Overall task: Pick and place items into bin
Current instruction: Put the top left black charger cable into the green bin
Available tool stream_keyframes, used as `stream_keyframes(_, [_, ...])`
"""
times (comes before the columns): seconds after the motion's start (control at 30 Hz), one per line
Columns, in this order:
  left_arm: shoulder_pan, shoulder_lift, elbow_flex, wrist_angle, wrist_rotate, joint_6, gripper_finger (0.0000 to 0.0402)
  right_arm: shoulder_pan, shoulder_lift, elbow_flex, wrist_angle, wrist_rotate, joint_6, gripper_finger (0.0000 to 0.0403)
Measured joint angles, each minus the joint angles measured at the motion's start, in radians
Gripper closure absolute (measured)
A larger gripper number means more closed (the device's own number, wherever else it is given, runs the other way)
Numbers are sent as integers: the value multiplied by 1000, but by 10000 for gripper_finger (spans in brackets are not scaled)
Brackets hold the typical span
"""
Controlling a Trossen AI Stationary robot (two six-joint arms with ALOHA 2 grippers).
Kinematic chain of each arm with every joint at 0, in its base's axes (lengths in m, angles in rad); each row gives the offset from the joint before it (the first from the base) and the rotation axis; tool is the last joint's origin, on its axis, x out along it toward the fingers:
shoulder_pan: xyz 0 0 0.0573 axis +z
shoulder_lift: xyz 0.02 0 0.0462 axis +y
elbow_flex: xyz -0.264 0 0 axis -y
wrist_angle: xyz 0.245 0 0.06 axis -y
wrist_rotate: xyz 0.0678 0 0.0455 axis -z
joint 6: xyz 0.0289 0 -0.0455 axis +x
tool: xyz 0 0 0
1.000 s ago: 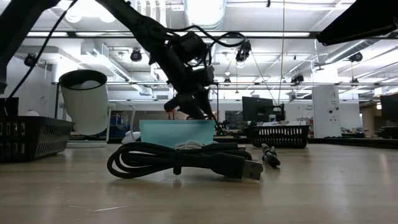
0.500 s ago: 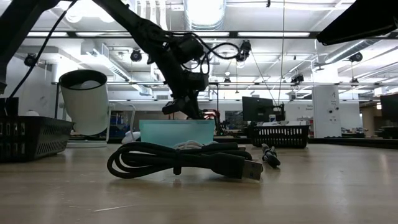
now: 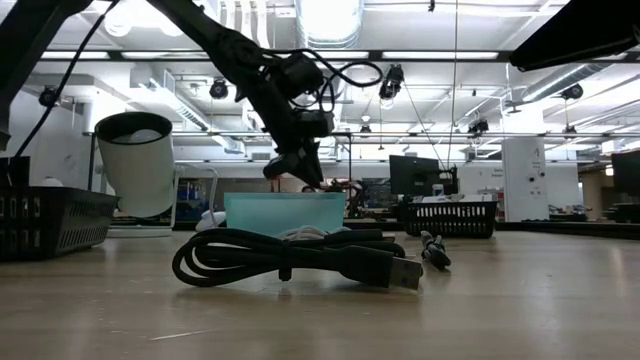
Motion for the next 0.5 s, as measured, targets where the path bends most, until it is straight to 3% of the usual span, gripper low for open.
stream_keyframes(0.1, [4,-3,0,-2,19,-33,313,0,0,0,0,-1,0,184])
stream_keyframes(0.23, [4,-5,0,-33,132,-79,266,0,0,0,0,-3,1,184])
stream_keyframes(0.5, [2,-5,0,-48,146,-93,209,0,0,0,0,-2,3,184])
